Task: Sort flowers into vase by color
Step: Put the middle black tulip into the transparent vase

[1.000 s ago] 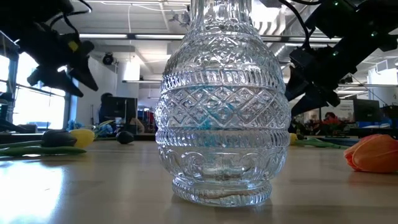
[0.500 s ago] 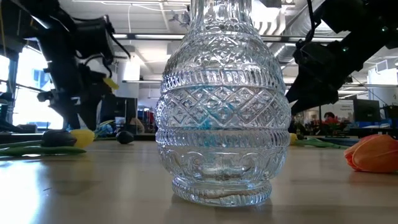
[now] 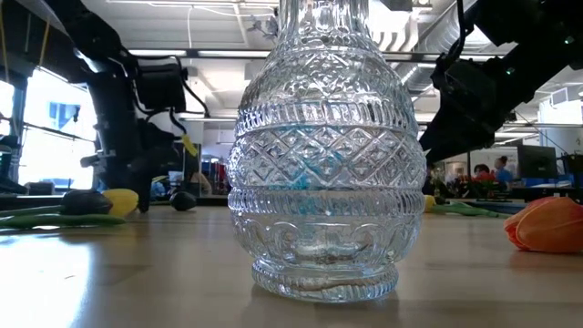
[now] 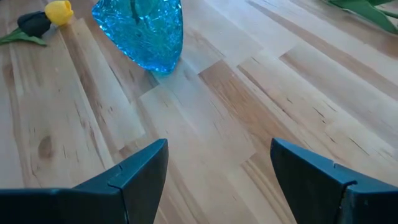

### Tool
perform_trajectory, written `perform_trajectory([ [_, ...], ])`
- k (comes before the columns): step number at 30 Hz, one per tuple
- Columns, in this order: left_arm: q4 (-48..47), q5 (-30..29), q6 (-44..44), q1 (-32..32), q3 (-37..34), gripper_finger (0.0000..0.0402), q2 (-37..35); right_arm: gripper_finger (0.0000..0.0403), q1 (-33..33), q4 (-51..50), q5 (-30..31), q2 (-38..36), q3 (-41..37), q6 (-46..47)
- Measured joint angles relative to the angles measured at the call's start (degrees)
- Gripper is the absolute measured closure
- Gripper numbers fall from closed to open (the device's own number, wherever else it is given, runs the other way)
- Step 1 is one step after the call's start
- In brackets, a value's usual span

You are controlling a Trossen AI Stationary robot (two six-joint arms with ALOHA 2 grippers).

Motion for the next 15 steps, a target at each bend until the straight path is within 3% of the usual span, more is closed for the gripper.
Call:
perform_trajectory([
  [7,0.1,2.3,1.6,1.0,0.5,0.0385,0.3,0.0124,0.0,0.0,1.4,0.0,0.0,0.0],
  [15,-0.9,3.0,4.1,-2.1,7.5,0.0399,-1.1,0.0124,0.0,0.0,1.5,0.0,0.0,-0.7],
])
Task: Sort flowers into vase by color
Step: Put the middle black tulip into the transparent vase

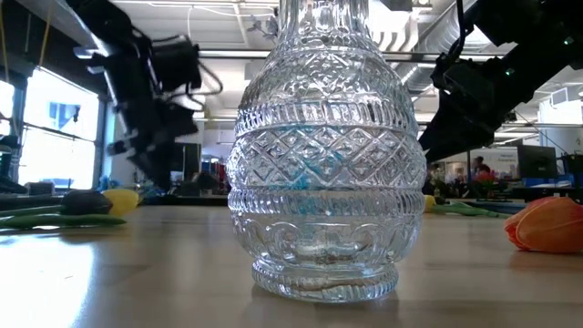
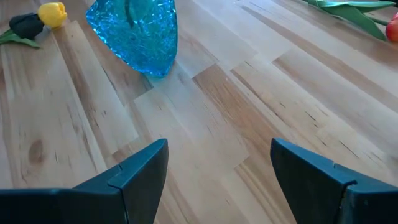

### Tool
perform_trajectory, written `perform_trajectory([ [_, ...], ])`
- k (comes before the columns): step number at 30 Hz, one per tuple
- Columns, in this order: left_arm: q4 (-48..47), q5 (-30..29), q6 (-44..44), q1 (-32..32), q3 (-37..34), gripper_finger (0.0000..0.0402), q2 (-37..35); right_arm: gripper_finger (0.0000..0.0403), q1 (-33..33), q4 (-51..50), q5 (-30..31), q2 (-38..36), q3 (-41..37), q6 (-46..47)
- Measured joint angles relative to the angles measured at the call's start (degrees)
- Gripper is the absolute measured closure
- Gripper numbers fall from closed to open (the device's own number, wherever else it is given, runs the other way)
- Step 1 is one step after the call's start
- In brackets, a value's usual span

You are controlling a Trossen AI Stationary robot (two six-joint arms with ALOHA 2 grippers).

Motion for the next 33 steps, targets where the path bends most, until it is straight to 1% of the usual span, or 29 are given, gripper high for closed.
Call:
perform_trajectory([
  [6,-0.2,-0.4,0.9,-7.1,7.2,0.04,-7.6,0.0124,0.0,0.0,0.0,0.0,0.0,-0.3],
  [8,0.7,-0.7,0.9,-10.7,8.8,0.0401,-11.0,0.0124,0.0,0.0,0.1,0.0,0.0,-0.3],
  [10,3.7,-1.4,1.1,-15.0,9.2,0.0401,-14.8,0.0124,0.0,0.0,0.1,0.0,0.0,-0.3],
  [14,14.9,-4.7,4.7,-24.8,7.8,0.0401,-21.4,0.0124,0.5,0.2,0.8,0.0,0.0,-0.4],
  [16,24.5,-5.3,8.7,-29.8,5.8,0.0401,-23.1,0.0124,1.4,0.4,2.2,0.0,0.0,-0.4],
  [18,36.0,-4.7,13.5,-34.5,3.4,0.0401,-23.2,0.0124,2.3,0.7,3.3,0.0,0.0,-0.4],
  [21,53.4,-1.4,21.8,-40.0,0.1,0.0401,-20.9,0.0124,3.4,1.2,4.2,0.0,0.0,-0.4],
  [25,74.3,4.1,29.8,-43.8,-1.9,0.0402,-13.6,0.0124,4.2,2.0,5.0,0.0,0.0,-0.4],
  [27,83.5,7.2,30.8,-44.2,-1.6,0.0401,-8.6,0.0124,4.2,2.5,5.0,0.0,0.0,-0.8],
  [29,90.4,10.7,30.9,-44.0,-0.2,0.0401,-3.3,0.0124,4.2,2.6,5.0,0.0,0.0,-0.8],
  [31,95.0,14.0,30.0,-43.4,1.9,0.0401,1.7,0.0124,4.1,2.6,5.0,0.0,0.0,-0.8],
  [33,97.9,16.9,27.4,-42.7,4.9,0.0401,6.2,0.0124,4.1,2.7,5.0,0.0,0.0,-0.8],
])
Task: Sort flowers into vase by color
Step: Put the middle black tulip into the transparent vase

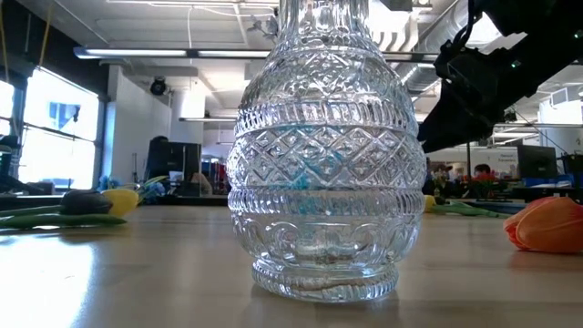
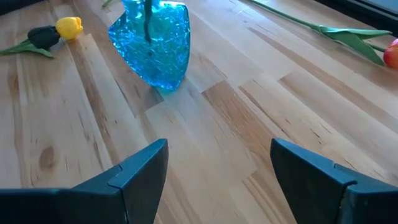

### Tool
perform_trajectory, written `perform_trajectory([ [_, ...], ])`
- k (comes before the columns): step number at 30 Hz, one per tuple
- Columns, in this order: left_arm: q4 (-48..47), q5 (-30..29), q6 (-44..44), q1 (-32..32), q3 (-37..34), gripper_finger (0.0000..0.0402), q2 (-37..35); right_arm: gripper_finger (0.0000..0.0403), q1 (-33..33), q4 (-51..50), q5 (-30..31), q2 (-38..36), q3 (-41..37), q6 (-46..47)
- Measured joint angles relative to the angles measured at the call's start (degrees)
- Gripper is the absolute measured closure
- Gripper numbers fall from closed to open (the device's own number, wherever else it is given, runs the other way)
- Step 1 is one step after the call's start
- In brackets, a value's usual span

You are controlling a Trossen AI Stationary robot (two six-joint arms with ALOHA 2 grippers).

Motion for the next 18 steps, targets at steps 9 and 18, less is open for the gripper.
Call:
perform_trajectory([
  [9,1.9,15.6,-12.2,2.8,12.3,0.0401,11.4,0.0124,0.0,0.4,0.0,0.0,0.0,-0.4],
  [18,1.8,15.3,-15.1,4.5,12.5,0.0401,15.6,0.0124,0.0,0.4,0.0,0.0,0.0,-0.4],
])
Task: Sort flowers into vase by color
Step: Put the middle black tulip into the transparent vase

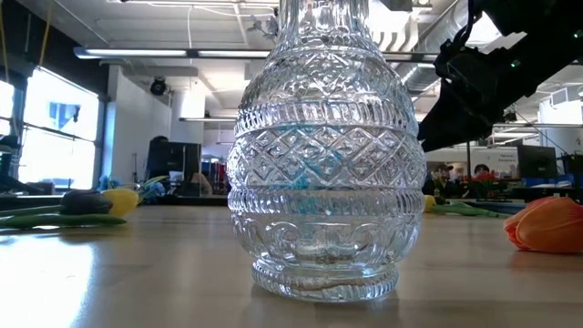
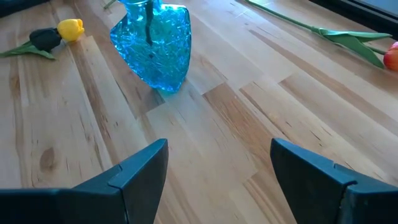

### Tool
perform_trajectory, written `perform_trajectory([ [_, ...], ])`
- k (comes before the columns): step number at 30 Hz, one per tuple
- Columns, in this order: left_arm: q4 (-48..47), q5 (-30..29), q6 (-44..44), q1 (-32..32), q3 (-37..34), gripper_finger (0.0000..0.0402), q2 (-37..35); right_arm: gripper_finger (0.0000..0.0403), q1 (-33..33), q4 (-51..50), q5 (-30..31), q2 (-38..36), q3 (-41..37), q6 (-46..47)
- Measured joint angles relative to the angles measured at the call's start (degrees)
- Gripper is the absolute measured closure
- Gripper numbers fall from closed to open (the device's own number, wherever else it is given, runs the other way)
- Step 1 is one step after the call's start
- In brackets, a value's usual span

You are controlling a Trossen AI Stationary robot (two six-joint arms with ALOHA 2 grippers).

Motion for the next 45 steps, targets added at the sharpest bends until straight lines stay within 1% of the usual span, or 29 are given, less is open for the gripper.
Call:
perform_trajectory([
  [8,-0.9,0.0,0.0,1.5,0.0,0.0401,2.8,0.0124,0.0,0.0,0.0,0.0,0.0,0.0],
  [16,-11.8,0.5,0.5,2.7,0.0,0.0401,3.6,0.0124,0.0,-0.1,-0.6,0.0,0.0,0.0],
  [22,-14.6,0.5,0.6,3.5,0.0,0.0398,3.5,0.0124,0.0,-0.1,-0.7,0.0,0.0,0.0],
  [25,-16.1,0.6,0.6,3.7,0.0,0.0382,3.5,0.0124,0.0,-0.1,-0.8,0.0,0.0,0.0],
  [29,-18.8,0.6,1.5,3.7,0.0,0.0344,3.4,0.0124,0.0,-0.1,-1.0,0.0,0.0,0.0],
  [33,-19.3,0.6,1.5,3.7,0.0,0.0302,3.3,0.0124,0.0,-0.1,-0.9,0.0,0.0,0.0],
  [38,-21.7,1.0,1.5,3.8,0.0,0.0266,3.0,0.0124,0.0,-0.1,-0.9,0.0,0.0,0.0],
  [40,-25.4,1.4,1.5,4.2,0.0,0.0259,1.9,0.0124,0.0,-0.1,-0.9,0.0,0.0,0.0],
  [42,-31.1,1.4,1.6,4.9,0.0,0.0256,0.2,0.0124,0.0,-0.1,-0.9,0.0,0.0,0.0],
  [45,-40.4,-0.3,2.2,5.9,0.0,0.0255,-2.8,0.0124,0.0,0.0,-0.9,0.0,0.0,0.0],
])
